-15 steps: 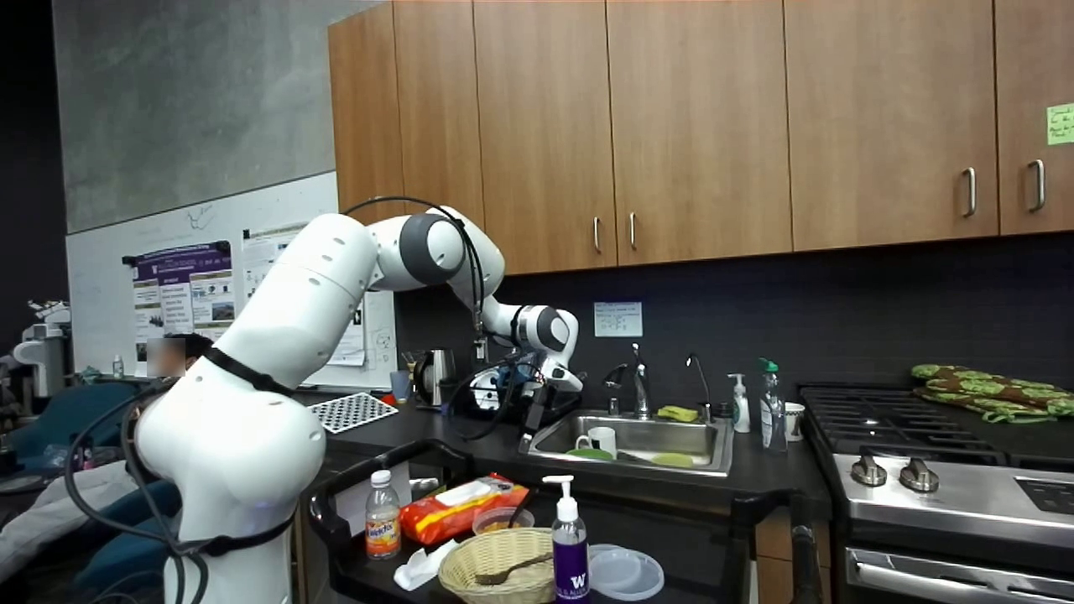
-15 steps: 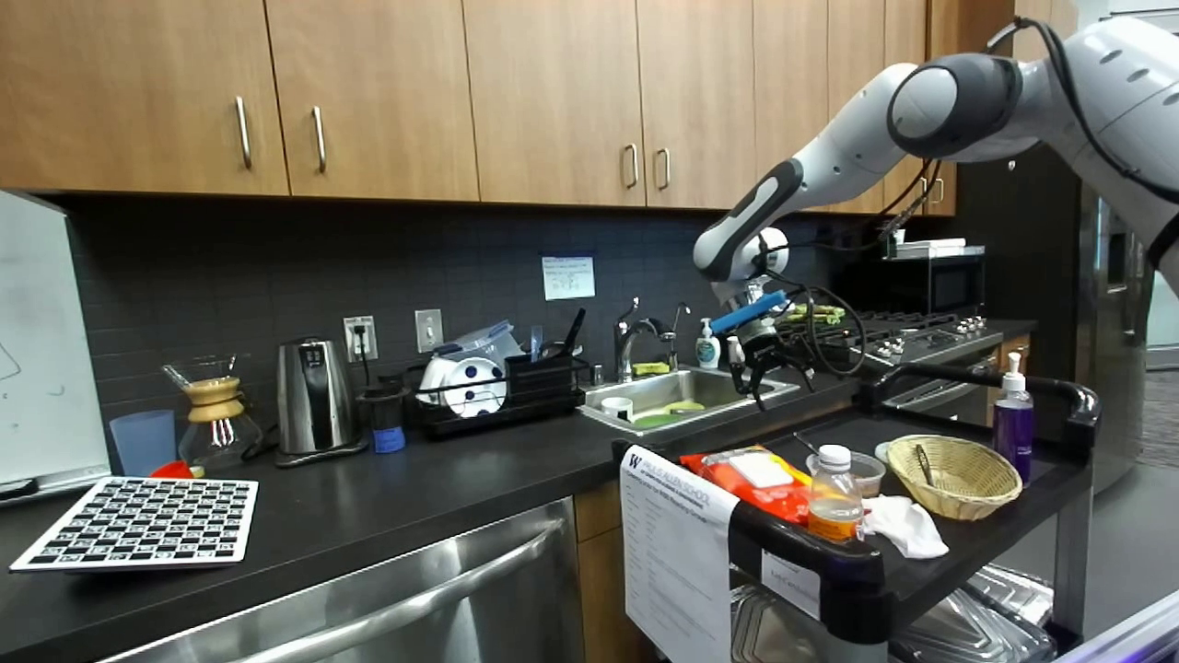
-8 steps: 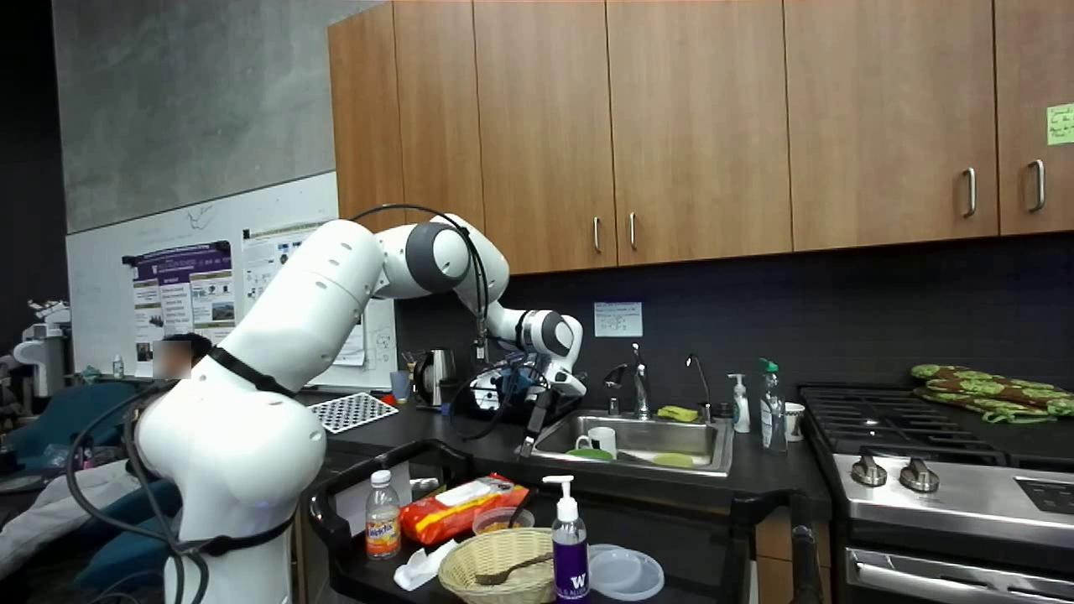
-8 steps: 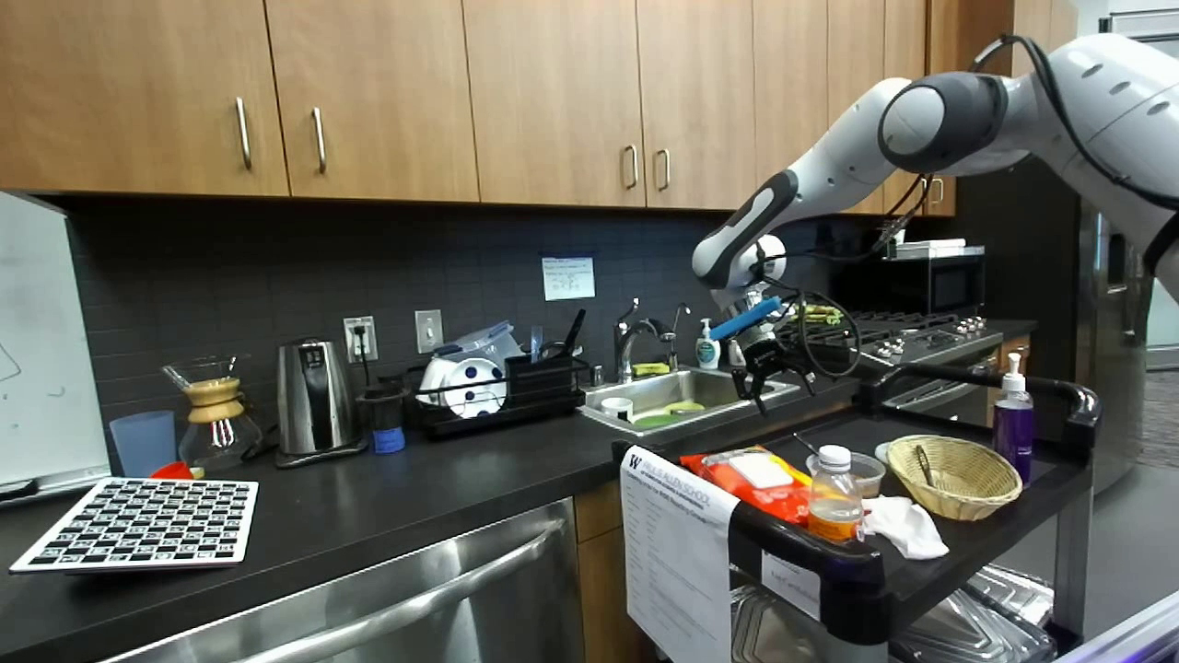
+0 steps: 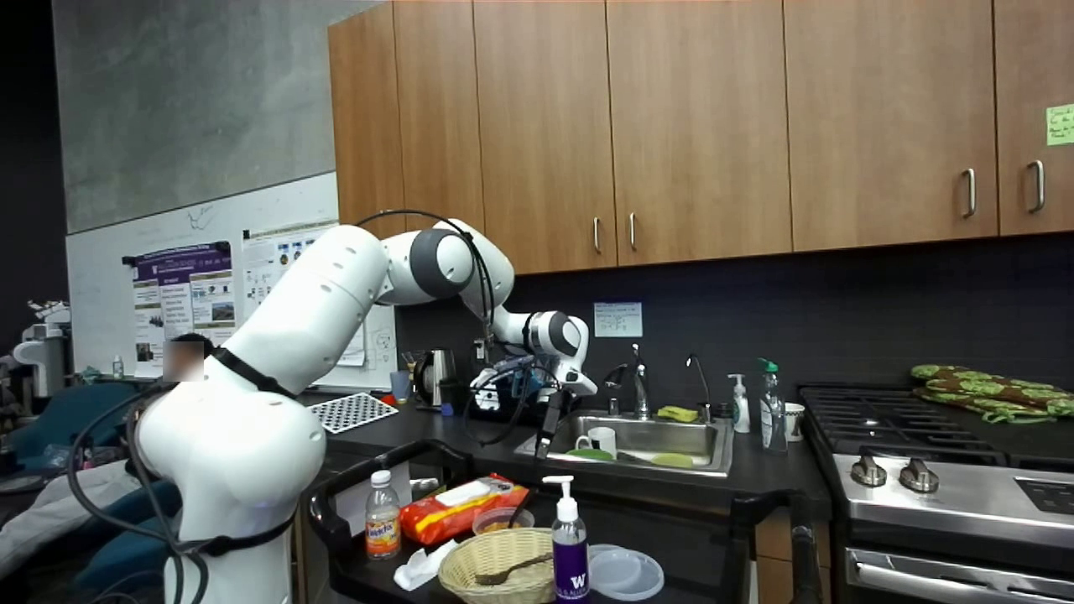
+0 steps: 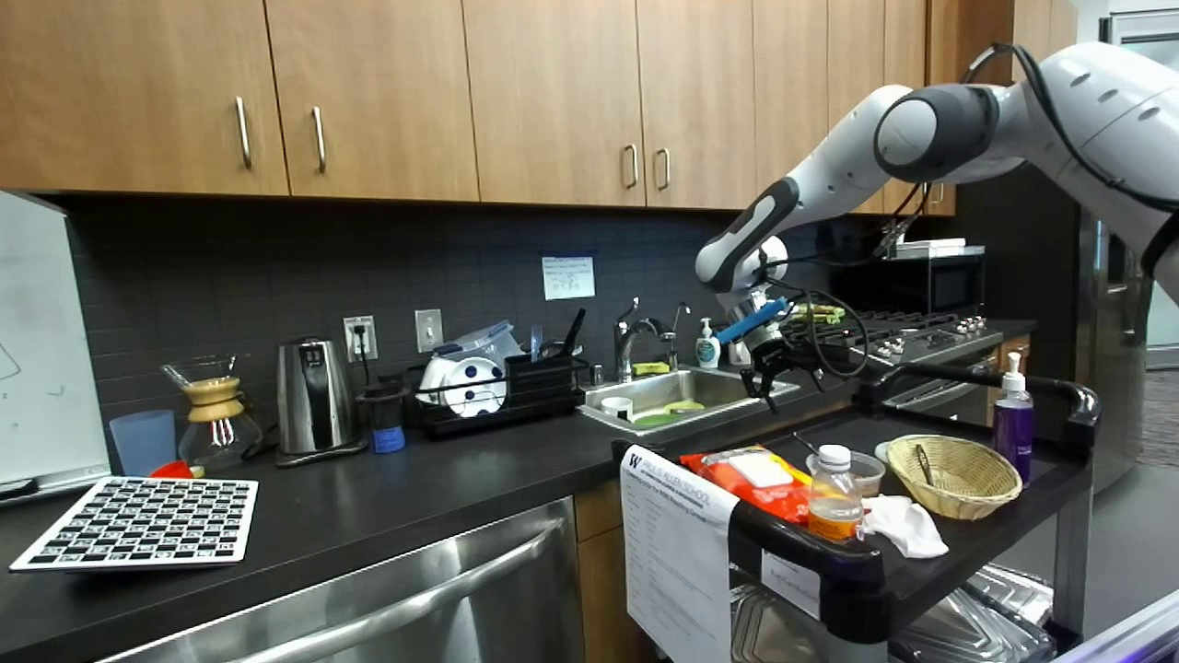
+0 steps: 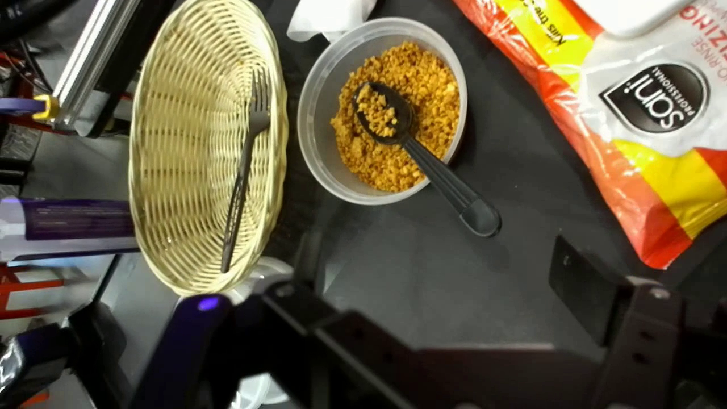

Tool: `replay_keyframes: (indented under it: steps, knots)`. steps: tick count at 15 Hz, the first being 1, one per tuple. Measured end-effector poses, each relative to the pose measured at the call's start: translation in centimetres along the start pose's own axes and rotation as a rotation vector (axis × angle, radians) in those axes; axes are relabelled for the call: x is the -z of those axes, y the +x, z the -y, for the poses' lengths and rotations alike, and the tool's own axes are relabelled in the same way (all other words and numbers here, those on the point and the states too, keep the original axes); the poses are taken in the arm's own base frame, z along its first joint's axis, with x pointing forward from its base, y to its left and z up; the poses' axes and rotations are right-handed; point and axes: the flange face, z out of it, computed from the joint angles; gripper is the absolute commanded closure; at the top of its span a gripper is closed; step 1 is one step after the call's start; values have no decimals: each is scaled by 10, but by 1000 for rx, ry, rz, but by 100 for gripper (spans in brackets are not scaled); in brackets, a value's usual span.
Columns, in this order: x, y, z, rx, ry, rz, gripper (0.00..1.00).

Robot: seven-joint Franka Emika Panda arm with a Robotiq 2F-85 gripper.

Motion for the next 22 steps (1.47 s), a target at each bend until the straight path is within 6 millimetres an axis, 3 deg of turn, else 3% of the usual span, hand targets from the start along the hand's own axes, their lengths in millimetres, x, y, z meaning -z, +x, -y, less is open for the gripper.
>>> replay_keyframes:
  steps: [16, 22]
  knots:
    - [-44, 18, 19, 44, -80, 17, 0]
    - [-64, 21, 17, 40, -108, 40, 0]
